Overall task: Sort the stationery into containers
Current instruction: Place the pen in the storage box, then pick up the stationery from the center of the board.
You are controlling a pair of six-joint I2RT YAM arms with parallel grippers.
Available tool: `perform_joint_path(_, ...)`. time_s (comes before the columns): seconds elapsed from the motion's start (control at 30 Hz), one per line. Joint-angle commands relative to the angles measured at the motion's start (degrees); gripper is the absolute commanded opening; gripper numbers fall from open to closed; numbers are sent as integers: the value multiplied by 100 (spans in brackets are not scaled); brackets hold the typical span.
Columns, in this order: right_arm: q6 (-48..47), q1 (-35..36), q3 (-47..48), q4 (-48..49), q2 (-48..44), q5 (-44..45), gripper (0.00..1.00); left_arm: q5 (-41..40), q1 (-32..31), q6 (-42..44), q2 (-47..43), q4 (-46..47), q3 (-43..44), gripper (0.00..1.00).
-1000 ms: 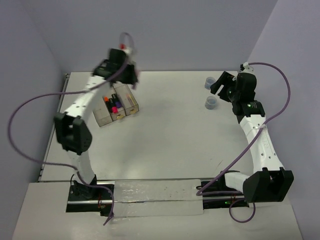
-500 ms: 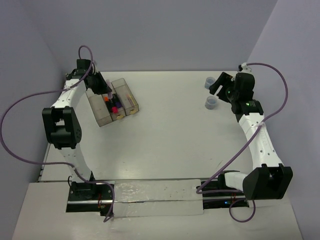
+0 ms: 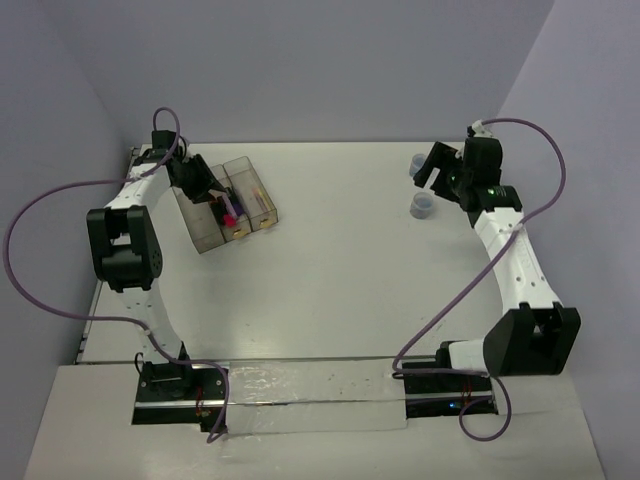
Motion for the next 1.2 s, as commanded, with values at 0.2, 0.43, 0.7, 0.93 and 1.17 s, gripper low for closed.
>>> perform_joint_path(0.2,-593,-28,1318,-904,1718,845,100,28,0,58,-135,33,323,59)
perform_joint_path(0.43,-1062,-24,2621,-1669,3205,1357,100,252,-4,287,-311,33,455,58)
perform_joint_path(0.7,-1139,-24,3636,-1878,4342,1420,100,287,-4,494,-388,-24,428,58)
perform_joint_path(0.93,-1132,-23,3931,-1880,4901,943,91,252,-4,577,-460,-19,437,58)
perform_joint_path(1.17,-1132,-3,3709,-1886,5088,1104,90,246,-4,606,-452,-63,364,58)
